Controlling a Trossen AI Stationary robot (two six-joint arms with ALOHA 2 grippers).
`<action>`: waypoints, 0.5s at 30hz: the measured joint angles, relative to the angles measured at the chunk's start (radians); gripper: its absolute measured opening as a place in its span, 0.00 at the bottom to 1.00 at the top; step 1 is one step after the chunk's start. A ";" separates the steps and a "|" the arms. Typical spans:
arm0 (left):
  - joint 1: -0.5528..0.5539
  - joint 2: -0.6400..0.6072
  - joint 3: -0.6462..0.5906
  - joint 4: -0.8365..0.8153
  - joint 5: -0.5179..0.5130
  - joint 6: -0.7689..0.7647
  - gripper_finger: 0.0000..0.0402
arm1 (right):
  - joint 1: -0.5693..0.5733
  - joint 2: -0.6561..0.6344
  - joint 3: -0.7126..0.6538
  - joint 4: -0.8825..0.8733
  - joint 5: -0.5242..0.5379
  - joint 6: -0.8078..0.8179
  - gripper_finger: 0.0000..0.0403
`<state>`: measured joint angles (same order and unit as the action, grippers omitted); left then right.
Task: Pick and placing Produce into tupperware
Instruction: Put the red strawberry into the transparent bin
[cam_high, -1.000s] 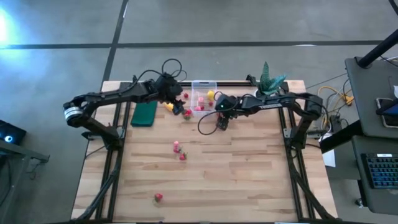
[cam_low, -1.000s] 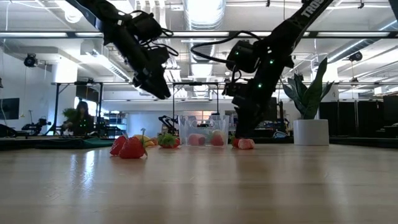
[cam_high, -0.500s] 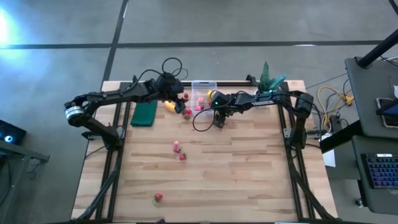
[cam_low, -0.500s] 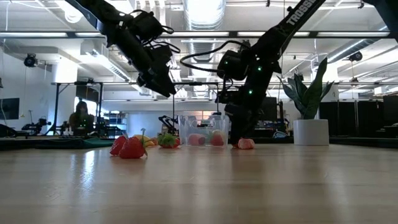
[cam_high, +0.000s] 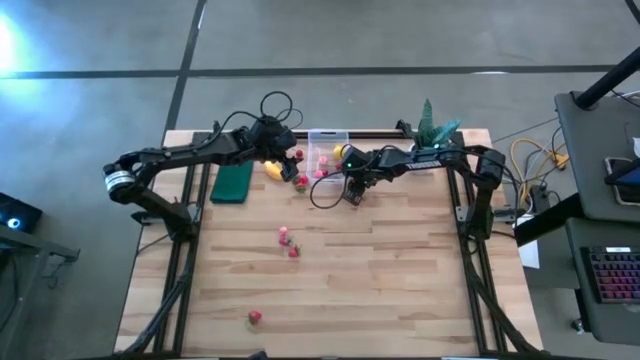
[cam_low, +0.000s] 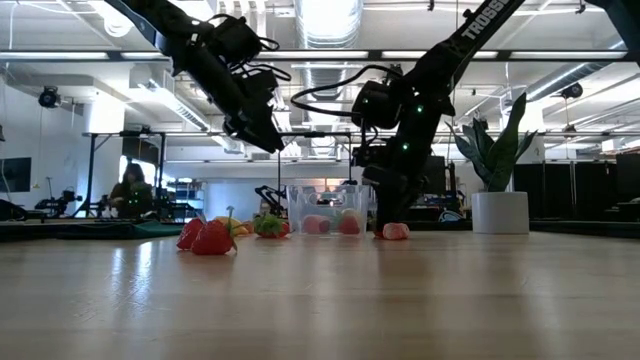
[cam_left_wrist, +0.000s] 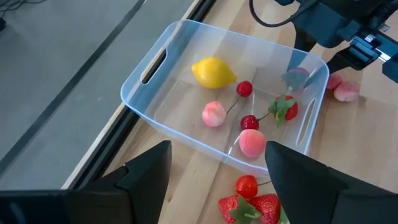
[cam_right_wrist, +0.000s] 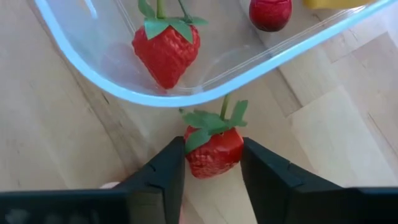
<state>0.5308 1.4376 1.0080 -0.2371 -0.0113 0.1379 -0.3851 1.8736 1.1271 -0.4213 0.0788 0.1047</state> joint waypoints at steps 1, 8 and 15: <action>0.000 0.000 0.000 0.000 0.000 0.000 0.61 | 0.000 0.000 0.000 0.000 0.000 0.000 0.30; 0.000 0.000 0.000 -0.006 -0.001 0.000 0.61 | 0.000 -0.001 -0.001 0.001 0.000 0.003 0.31; 0.000 0.000 0.000 -0.005 -0.001 0.000 0.61 | 0.001 -0.092 0.027 -0.109 0.000 0.019 0.31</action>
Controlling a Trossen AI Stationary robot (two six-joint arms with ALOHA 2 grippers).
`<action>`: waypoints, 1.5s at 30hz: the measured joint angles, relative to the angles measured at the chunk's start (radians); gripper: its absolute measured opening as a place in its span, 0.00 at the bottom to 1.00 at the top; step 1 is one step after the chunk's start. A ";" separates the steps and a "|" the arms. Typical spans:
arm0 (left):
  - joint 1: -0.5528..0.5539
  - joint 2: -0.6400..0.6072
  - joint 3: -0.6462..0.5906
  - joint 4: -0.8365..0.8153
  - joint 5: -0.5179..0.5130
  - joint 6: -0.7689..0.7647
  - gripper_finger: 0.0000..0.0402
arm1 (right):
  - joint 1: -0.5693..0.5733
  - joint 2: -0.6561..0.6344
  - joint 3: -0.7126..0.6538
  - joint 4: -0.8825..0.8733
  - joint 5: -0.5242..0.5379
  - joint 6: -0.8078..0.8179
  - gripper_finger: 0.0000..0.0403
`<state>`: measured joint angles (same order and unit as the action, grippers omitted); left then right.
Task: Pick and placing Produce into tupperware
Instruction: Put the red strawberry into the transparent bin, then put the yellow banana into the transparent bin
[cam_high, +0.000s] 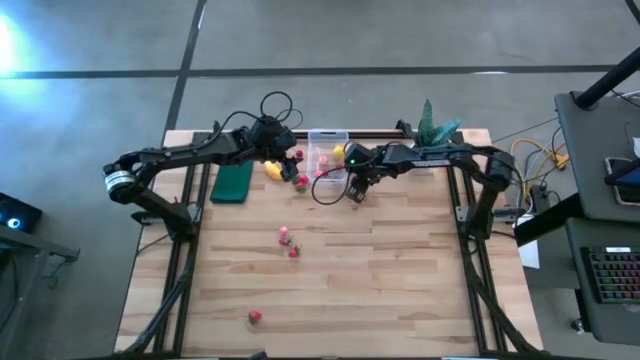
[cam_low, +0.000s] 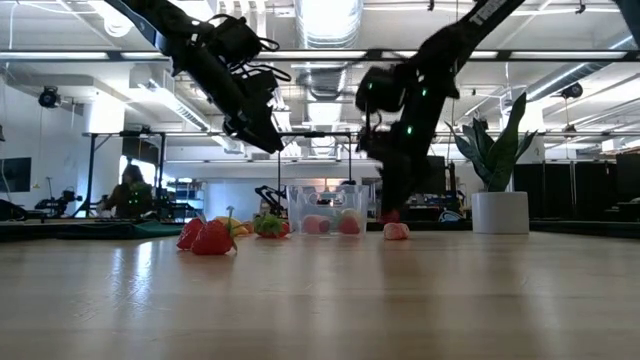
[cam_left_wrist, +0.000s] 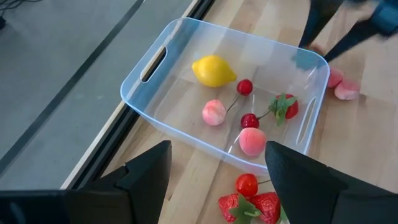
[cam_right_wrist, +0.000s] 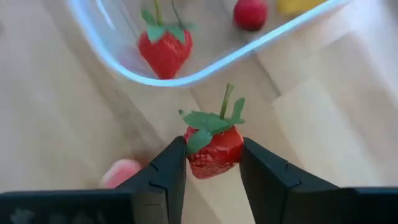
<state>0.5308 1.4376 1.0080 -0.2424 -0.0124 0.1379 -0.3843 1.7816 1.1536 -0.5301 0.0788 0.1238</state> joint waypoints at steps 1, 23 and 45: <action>0.000 0.000 0.000 0.000 0.000 0.000 0.61 | 0.000 -0.029 0.005 -0.014 0.001 0.003 0.31; -0.002 0.000 0.000 -0.174 -0.061 -0.081 0.61 | -0.102 0.145 0.395 0.016 -0.055 -0.041 0.44; 0.029 0.183 0.001 -0.383 -0.049 0.704 0.61 | -0.100 -0.185 0.376 -0.236 -0.036 -0.079 0.75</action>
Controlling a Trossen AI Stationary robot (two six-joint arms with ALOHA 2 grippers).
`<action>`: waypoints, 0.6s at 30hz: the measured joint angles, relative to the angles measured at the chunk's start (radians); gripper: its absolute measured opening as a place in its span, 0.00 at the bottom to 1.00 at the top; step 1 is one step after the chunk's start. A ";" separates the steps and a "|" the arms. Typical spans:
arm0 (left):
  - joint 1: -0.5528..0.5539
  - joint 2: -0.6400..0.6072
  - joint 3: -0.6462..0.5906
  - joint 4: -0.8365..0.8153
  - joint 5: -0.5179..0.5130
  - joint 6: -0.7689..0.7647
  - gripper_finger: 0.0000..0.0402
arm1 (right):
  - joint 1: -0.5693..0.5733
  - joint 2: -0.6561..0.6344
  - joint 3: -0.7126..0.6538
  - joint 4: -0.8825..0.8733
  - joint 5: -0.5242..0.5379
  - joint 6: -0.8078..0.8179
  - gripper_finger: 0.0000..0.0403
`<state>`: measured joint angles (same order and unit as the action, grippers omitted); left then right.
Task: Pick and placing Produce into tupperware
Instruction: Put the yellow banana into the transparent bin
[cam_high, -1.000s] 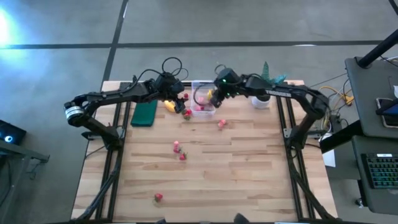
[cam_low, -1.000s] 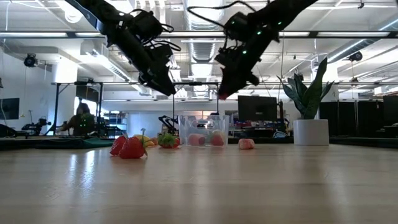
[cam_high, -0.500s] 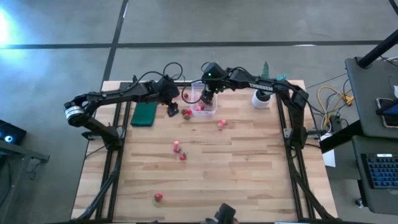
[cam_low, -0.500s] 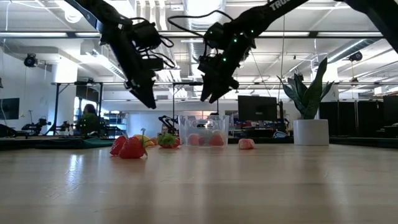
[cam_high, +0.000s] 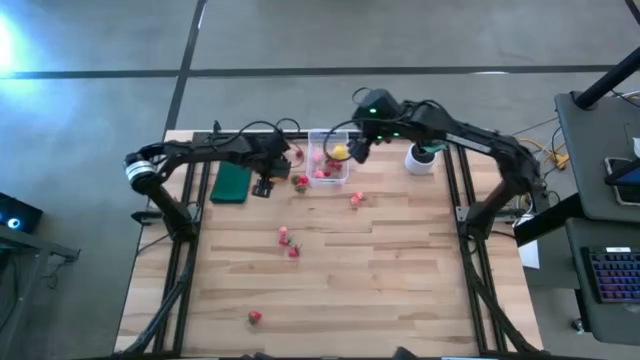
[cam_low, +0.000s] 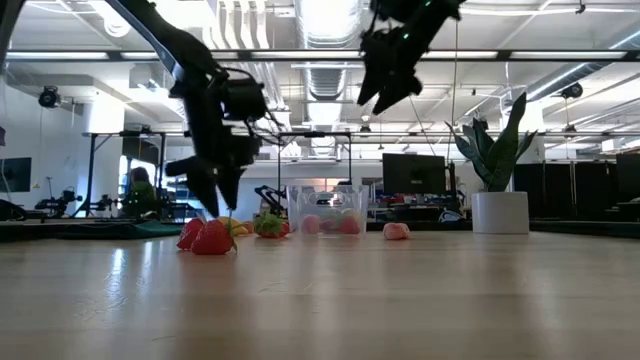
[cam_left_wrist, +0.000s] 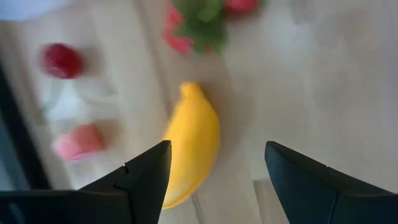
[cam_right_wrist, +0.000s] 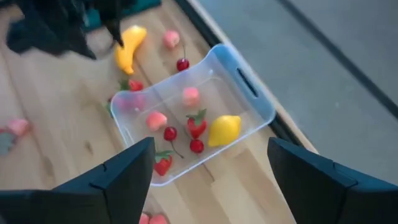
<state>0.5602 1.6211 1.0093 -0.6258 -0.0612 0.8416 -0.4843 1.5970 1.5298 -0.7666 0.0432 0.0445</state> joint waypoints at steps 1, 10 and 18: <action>-0.001 0.010 0.005 -0.012 0.000 0.014 0.61 | 0.000 -0.028 -0.018 0.005 0.019 0.009 0.75; 0.023 0.042 0.058 -0.009 -0.009 0.070 0.61 | 0.011 -0.203 -0.229 0.099 0.107 0.098 0.75; 0.047 0.076 0.056 -0.013 -0.010 0.119 0.61 | 0.017 -0.248 -0.395 0.149 0.107 0.174 0.75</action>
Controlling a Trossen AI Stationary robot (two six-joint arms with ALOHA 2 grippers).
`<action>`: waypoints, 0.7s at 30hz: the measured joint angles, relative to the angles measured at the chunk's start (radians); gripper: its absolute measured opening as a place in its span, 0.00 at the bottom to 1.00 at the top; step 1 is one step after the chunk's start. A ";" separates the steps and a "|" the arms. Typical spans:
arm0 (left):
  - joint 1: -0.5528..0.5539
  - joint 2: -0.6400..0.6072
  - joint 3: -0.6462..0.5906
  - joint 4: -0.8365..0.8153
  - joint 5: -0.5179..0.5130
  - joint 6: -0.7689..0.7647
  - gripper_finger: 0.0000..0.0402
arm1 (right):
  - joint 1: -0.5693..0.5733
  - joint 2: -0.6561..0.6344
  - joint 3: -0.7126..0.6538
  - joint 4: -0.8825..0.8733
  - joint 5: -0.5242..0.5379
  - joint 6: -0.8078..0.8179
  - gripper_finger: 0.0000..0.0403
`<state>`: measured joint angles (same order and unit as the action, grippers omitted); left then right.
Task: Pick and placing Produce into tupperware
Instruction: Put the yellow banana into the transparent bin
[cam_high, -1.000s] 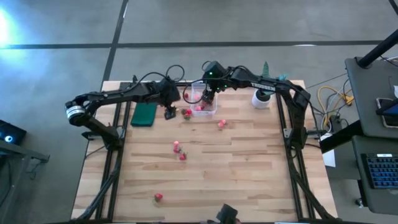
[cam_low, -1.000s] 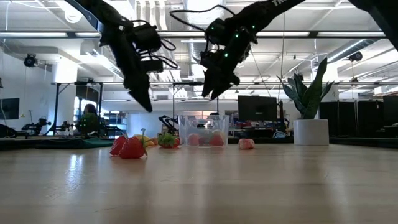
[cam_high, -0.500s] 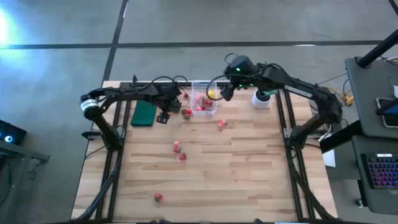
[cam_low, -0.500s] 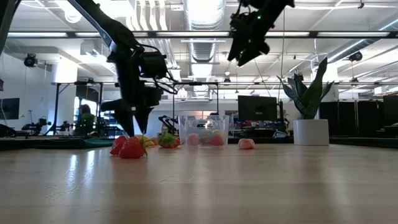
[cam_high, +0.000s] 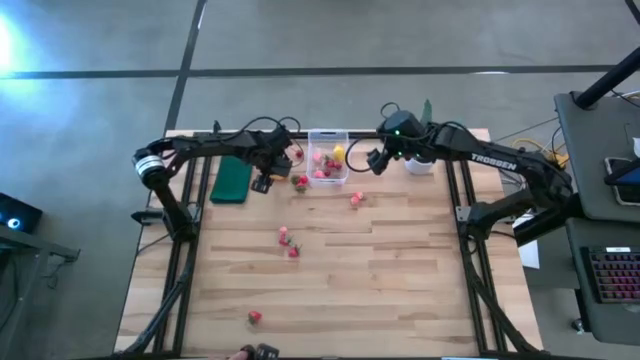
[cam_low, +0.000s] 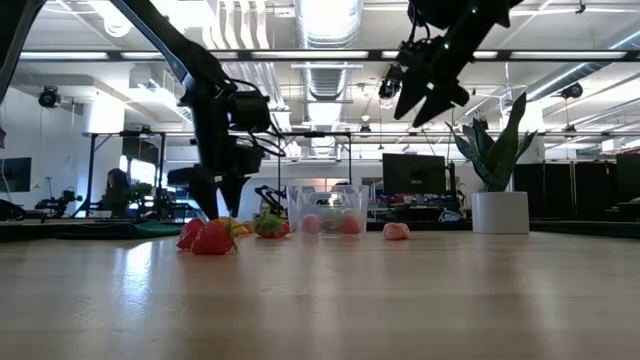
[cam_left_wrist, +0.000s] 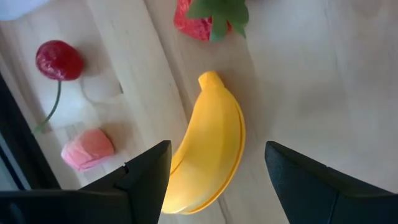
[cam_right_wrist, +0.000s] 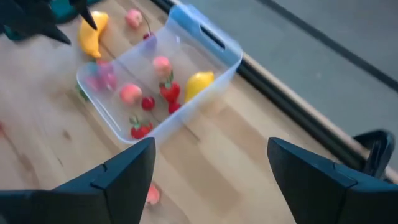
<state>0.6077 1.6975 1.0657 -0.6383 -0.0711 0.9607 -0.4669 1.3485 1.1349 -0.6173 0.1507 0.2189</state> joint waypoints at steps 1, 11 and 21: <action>0.001 0.003 0.000 0.001 0.000 0.008 0.61 | 0.001 -0.003 -0.015 0.009 0.000 0.005 0.75; 0.006 0.062 0.001 0.001 -0.058 0.026 0.60 | 0.004 -0.022 -0.077 0.078 -0.002 0.017 0.75; 0.006 0.063 0.001 0.001 -0.066 0.024 0.38 | 0.004 -0.020 -0.058 0.078 -0.001 0.009 0.73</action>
<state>0.6140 1.7607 1.0668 -0.6368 -0.1372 0.9848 -0.4625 1.3285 1.0771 -0.5388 0.1497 0.2283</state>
